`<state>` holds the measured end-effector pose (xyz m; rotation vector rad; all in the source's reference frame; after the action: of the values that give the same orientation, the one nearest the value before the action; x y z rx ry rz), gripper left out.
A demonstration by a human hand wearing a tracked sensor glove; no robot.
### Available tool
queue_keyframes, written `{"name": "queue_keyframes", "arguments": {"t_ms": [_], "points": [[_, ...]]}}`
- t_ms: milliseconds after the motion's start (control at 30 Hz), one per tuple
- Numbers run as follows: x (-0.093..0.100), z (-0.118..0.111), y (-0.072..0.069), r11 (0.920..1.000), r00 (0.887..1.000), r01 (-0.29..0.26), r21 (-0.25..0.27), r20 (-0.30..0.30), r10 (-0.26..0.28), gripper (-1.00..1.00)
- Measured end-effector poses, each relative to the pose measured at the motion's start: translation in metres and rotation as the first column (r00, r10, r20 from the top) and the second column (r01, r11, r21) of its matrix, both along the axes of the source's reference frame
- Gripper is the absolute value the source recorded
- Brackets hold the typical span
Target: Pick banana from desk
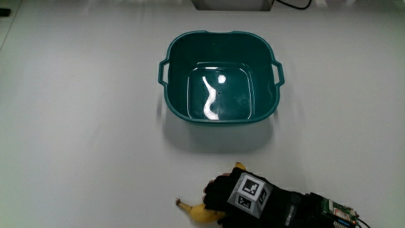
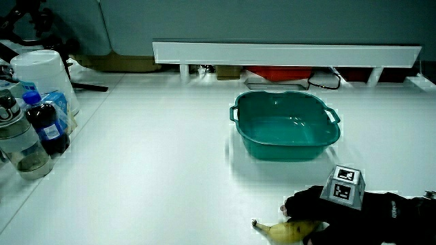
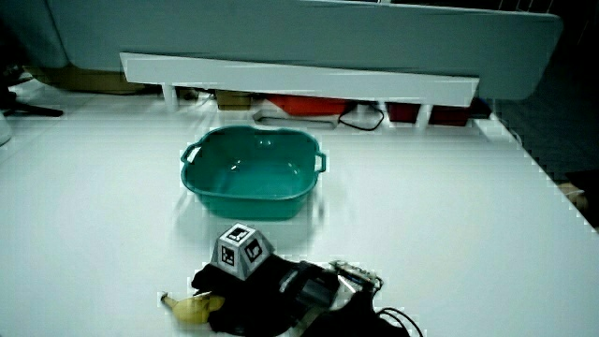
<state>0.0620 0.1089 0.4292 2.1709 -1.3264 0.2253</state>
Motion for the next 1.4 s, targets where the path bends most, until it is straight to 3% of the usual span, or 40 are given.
{"name": "queue_keyframes", "arguments": {"t_ms": [300, 500, 600, 767, 867, 1100, 1200, 1300, 1333, 1400], "points": [[0.002, 0.002, 0.004, 0.9991, 0.999, -0.019, 0.037, 0.047, 0.018, 1.0], [0.002, -0.002, 0.005, 0.9991, 0.998, -0.013, 0.039, 0.068, 0.01, 1.0], [0.004, -0.001, 0.006, 0.9998, 0.996, -0.02, 0.01, 0.088, 0.019, 1.0], [0.008, -0.019, 0.002, 0.9991, 0.992, -0.029, 0.031, 0.125, 0.025, 1.0], [0.011, -0.035, -0.008, 0.9981, 0.99, -0.019, 0.059, 0.138, 0.011, 1.0], [0.023, -0.063, -0.034, 0.988, 0.989, -0.064, 0.14, 0.138, 0.045, 1.0], [0.028, -0.073, -0.047, 0.9883, 0.978, -0.124, 0.09, 0.181, 0.106, 1.0], [0.034, -0.083, -0.059, 0.9829, 0.961, -0.18, 0.037, 0.221, 0.168, 1.0], [0.035, -0.085, -0.063, 0.9808, 0.961, -0.188, 0.054, 0.219, 0.172, 1.0], [0.038, -0.09, -0.07, 0.9712, 0.962, -0.194, 0.138, 0.223, 0.16, 1.0]]}}
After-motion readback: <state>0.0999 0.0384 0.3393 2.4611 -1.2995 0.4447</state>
